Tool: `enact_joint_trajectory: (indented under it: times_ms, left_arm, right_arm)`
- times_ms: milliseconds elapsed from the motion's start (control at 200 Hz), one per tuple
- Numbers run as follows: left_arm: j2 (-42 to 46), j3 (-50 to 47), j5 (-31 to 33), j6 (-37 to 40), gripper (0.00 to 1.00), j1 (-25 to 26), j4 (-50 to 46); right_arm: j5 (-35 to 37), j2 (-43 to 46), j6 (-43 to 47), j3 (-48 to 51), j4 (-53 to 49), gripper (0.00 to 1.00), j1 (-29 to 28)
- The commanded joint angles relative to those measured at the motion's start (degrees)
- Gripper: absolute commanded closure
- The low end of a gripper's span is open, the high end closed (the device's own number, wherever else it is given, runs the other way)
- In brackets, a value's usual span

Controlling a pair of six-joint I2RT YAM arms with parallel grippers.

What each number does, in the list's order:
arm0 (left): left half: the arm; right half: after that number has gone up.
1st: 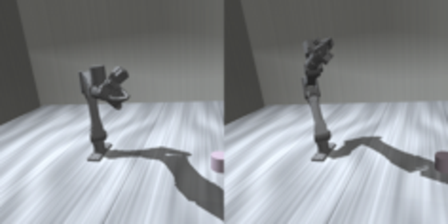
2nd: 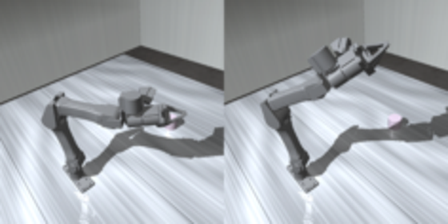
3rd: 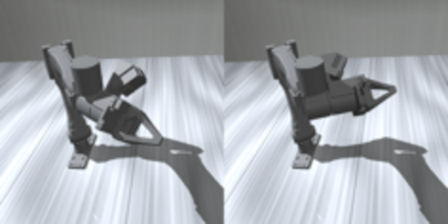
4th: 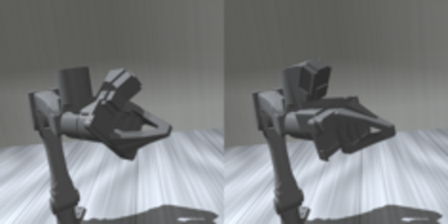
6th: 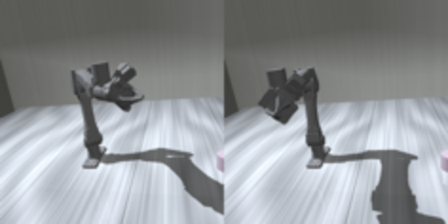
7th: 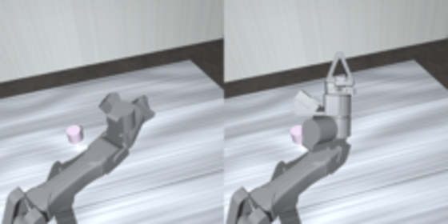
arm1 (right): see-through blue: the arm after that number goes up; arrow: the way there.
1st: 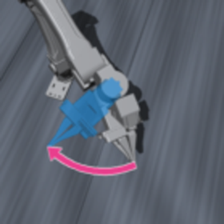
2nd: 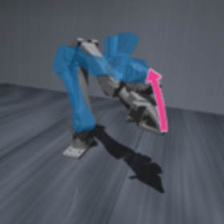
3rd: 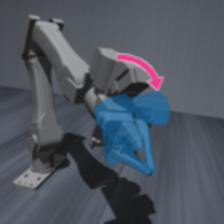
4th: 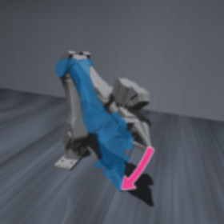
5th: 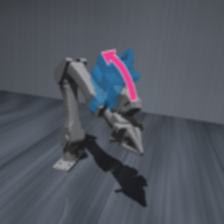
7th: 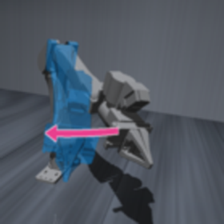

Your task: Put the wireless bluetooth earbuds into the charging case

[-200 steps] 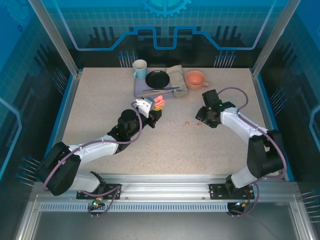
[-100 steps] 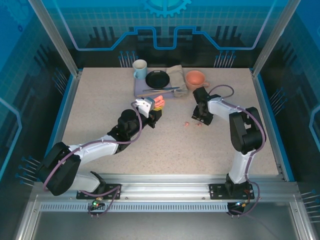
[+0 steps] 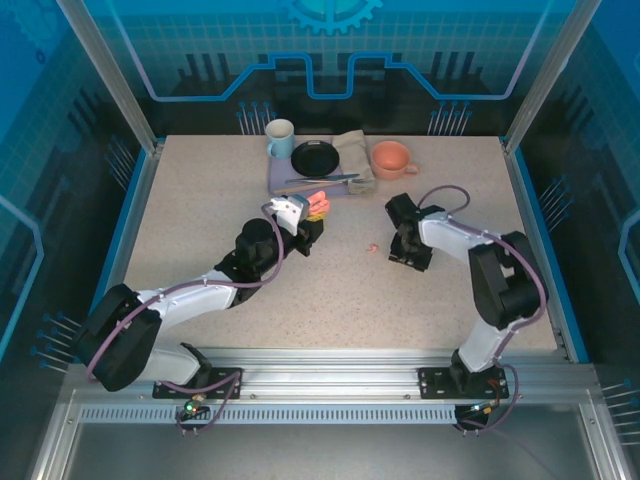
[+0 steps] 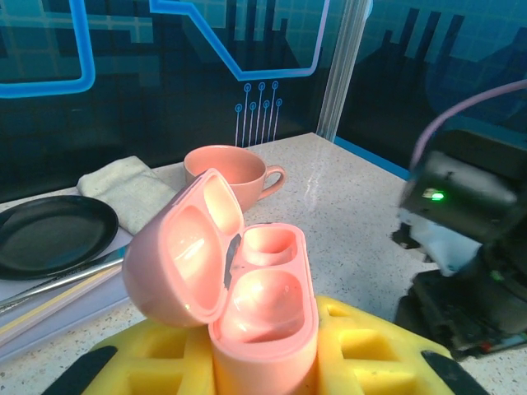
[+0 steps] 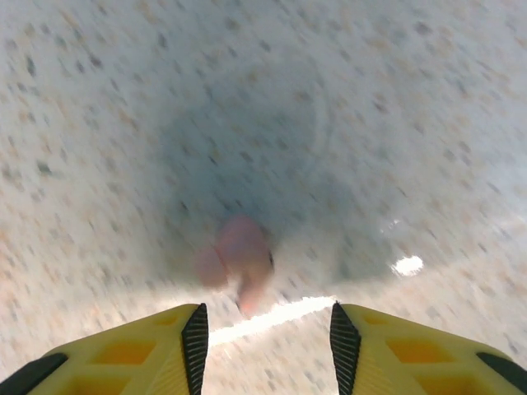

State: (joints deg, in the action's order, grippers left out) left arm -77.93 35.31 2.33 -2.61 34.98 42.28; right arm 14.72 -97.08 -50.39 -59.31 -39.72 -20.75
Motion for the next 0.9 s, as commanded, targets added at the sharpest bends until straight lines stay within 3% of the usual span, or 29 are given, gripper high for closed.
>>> enact_joint_trajectory:
  times_ms: [0, 155, 310, 615, 895]
  left_arm:
    - [1.6, 0.6, -0.1, -0.8, 1.00, -0.4, 0.6]
    - [1.7, 0.5, -0.2, -0.9, 1.00, -0.4, 0.9]
    - [1.5, 0.6, -0.4, -1.2, 1.00, -0.4, 0.7]
    - [1.8, 0.3, -0.2, -1.3, 1.00, -0.4, 0.8]
    - [2.0, 0.3, 0.0, -1.1, 1.00, -0.4, 1.0]
  right_arm:
    - [-0.3, 9.1, -1.2, 4.5, -2.5, 0.53, -0.9]
    - [-0.9, 16.4, -0.6, 7.9, 2.3, 0.48, 2.1]
    - [-2.2, 8.5, 1.8, 1.8, 1.0, 0.46, 5.1]
    - [-4.1, -2.0, 1.7, -4.0, 2.5, 0.45, 4.2]
    - [-1.4, -0.6, 2.0, -1.0, 0.6, 0.47, 5.6]
